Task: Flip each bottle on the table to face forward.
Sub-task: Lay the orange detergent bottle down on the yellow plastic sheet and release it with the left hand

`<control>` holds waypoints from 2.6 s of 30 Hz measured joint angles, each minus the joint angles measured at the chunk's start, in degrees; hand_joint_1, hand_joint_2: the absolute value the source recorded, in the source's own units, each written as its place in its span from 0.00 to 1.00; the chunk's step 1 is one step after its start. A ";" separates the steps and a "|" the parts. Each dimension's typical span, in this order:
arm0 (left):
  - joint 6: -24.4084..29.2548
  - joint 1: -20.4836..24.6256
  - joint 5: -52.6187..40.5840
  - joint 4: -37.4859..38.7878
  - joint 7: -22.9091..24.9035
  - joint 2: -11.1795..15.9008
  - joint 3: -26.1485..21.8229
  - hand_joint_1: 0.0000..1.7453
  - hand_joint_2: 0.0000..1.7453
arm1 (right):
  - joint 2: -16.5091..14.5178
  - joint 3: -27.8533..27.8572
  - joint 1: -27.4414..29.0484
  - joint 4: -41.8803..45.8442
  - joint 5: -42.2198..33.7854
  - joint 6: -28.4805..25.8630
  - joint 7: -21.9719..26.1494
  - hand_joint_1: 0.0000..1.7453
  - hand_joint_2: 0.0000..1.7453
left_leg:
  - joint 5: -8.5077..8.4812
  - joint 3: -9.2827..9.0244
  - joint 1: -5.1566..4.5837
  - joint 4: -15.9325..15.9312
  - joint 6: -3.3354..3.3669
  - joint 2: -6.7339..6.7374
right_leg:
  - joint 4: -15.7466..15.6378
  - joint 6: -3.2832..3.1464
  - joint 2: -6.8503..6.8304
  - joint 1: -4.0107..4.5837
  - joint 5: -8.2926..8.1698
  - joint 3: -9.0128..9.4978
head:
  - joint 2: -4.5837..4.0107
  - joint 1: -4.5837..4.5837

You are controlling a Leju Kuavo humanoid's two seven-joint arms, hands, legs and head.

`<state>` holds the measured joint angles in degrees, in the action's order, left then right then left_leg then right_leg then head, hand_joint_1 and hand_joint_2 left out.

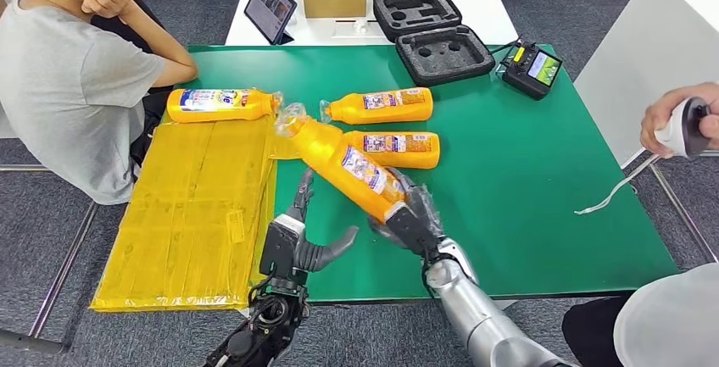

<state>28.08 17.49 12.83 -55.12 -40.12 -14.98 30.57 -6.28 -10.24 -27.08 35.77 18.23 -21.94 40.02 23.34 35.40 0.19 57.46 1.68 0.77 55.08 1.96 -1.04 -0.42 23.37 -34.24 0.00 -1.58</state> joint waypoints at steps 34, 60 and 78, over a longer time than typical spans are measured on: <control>-7.02 3.29 19.05 -2.16 7.14 0.68 0.30 0.00 0.00 | -1.29 -11.05 0.47 -1.03 -0.14 -8.69 0.00 1.00 1.00 | -0.01 0.02 0.00 0.00 0.01 0.00 | 0.00 0.00 -0.01 0.00 0.00 0.00 | 0.00 -0.01; -2.50 3.35 18.25 -4.55 5.37 1.68 -0.52 0.98 1.00 | -2.51 -15.22 0.38 -4.02 1.42 -11.68 -0.05 1.00 1.00 | -0.01 0.02 0.00 0.00 0.01 -0.01 | 0.00 0.00 -0.01 -0.01 0.00 -0.02 | 0.00 0.00; -1.84 4.57 18.37 -1.93 3.60 1.03 0.78 1.00 1.00 | -3.58 -15.56 -0.39 -5.93 0.86 -10.57 -0.32 1.00 1.00 | -0.01 0.03 0.00 0.00 0.00 0.00 | 0.00 0.00 -0.01 0.00 0.00 -0.02 | 0.00 0.01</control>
<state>26.24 22.06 31.20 -57.05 -36.52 -13.94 31.35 -9.86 -25.79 -27.47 29.85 19.09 -32.51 39.70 23.33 35.43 0.19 57.46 1.68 0.77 55.09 1.96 -1.05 -0.43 23.38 -34.25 0.00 -1.57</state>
